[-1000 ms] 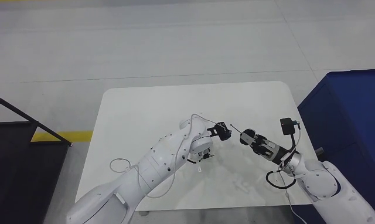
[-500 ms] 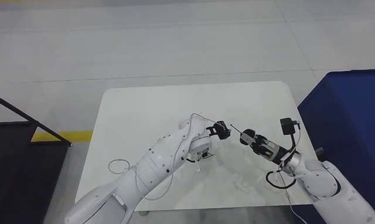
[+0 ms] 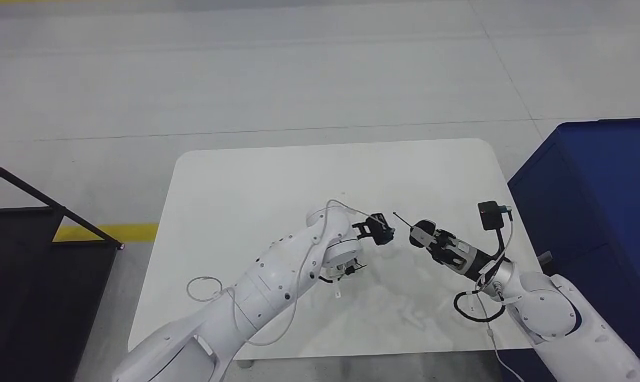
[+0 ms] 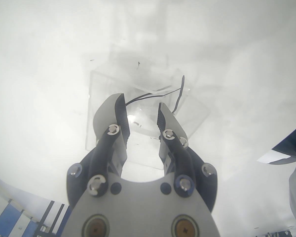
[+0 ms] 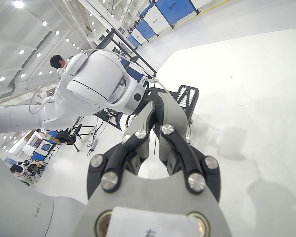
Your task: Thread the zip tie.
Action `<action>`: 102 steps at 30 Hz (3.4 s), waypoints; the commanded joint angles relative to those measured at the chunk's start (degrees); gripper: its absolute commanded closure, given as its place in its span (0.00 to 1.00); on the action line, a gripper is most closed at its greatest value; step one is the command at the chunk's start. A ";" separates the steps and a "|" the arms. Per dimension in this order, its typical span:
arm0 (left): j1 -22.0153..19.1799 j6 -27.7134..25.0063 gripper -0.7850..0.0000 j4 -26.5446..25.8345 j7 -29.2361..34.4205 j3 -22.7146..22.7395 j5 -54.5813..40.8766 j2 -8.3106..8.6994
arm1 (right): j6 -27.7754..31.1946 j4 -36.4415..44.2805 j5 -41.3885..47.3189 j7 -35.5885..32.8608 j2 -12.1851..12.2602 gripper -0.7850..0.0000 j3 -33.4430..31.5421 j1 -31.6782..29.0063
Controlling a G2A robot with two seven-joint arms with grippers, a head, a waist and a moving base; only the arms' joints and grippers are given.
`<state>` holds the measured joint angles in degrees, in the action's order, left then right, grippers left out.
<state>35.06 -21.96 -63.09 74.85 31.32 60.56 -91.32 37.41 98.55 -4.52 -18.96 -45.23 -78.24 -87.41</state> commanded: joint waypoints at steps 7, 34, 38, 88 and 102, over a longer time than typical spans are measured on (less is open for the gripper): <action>-1.24 -0.43 0.75 3.34 -1.85 -1.24 -0.46 -1.28 | 0.00 0.00 0.00 0.00 0.00 1.00 0.00 0.00; 5.63 -1.63 1.00 -12.97 4.51 6.44 5.56 3.22 | 0.00 0.00 0.00 0.00 0.00 1.00 0.00 0.00; 10.27 -2.60 1.00 -20.85 4.88 10.49 4.55 5.46 | 0.00 0.00 0.00 0.00 0.00 1.00 0.00 0.00; 12.43 6.14 0.56 -22.10 -9.09 17.13 -2.55 7.44 | -1.20 0.76 0.44 -0.64 -0.36 1.00 -1.39 -0.91; 9.11 9.25 0.60 -16.40 -2.04 12.72 -1.39 6.47 | -1.20 0.76 0.44 -0.64 -0.36 1.00 -1.39 -0.91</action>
<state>44.51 -13.17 -80.29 72.78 44.70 58.96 -84.66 36.21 99.31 -4.08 -19.60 -45.59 -79.63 -88.32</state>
